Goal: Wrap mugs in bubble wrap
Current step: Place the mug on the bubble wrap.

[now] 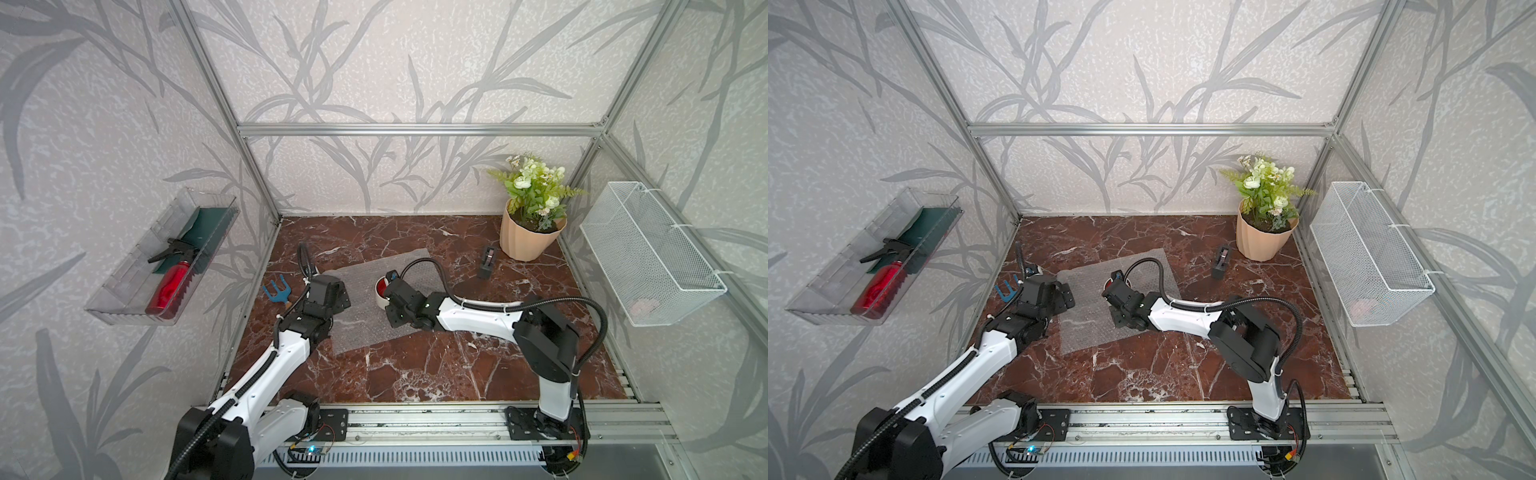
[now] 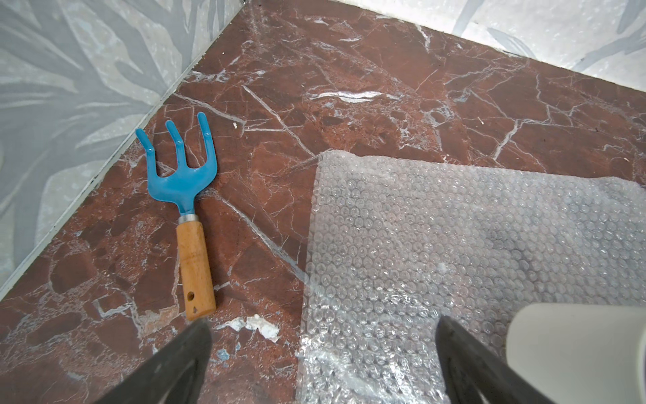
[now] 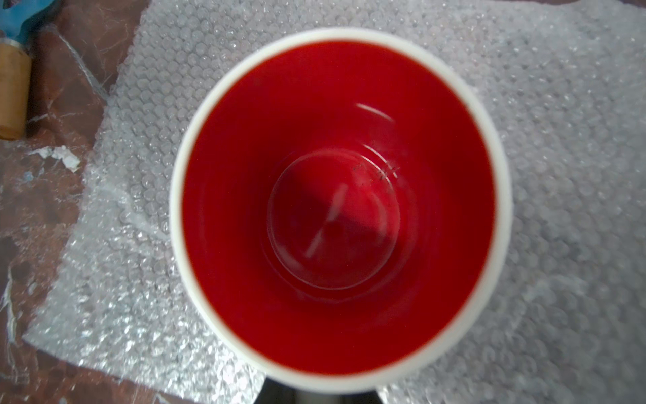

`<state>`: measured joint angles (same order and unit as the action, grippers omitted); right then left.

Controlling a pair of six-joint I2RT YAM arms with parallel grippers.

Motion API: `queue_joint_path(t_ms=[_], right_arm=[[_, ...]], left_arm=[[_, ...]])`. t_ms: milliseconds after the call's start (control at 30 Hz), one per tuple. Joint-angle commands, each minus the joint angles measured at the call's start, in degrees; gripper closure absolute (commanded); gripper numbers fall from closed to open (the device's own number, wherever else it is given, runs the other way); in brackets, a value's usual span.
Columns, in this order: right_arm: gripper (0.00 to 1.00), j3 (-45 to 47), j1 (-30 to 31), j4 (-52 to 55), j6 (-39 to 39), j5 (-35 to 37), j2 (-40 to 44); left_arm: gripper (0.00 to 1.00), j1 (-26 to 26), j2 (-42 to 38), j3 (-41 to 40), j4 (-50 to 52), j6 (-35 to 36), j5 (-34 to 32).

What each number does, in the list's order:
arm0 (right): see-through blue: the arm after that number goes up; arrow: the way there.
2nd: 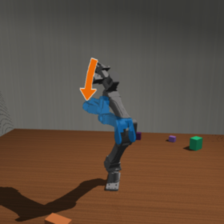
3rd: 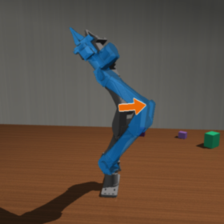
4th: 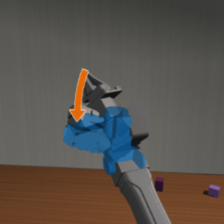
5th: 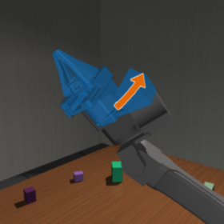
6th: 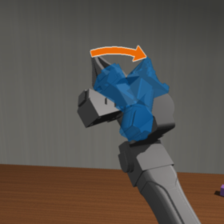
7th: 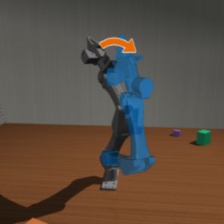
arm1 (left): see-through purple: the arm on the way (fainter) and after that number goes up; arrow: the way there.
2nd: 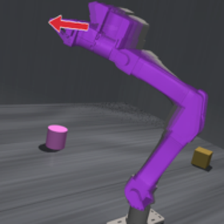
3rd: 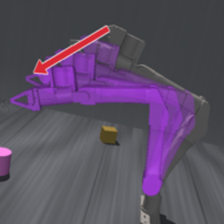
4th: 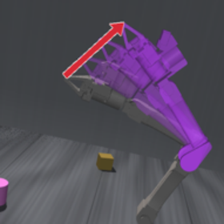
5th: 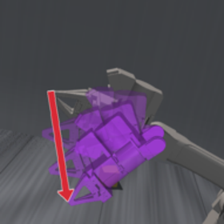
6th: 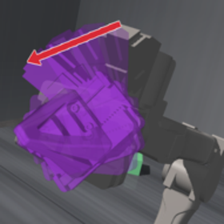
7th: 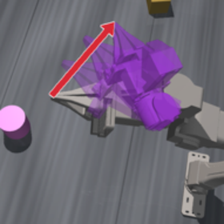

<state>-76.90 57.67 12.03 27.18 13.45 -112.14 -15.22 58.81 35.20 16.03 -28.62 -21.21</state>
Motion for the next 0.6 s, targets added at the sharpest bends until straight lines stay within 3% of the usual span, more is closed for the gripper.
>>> queue_joint_path(t_ms=[0, 567], right_arm=[[1.0, -4.39, 0.51, -1.42, 1.22, 3.52, -0.93], [1.0, -6.37, 0.17, 0.95, 4.21, 1.49, -5.34]], left_arm=[[0.01, 0.45, -1.33, -0.96, 2.06, -1.87, -1.55], [0.02, 0.51, -0.1, -1.01, 5.24, -3.75, -1.39]])
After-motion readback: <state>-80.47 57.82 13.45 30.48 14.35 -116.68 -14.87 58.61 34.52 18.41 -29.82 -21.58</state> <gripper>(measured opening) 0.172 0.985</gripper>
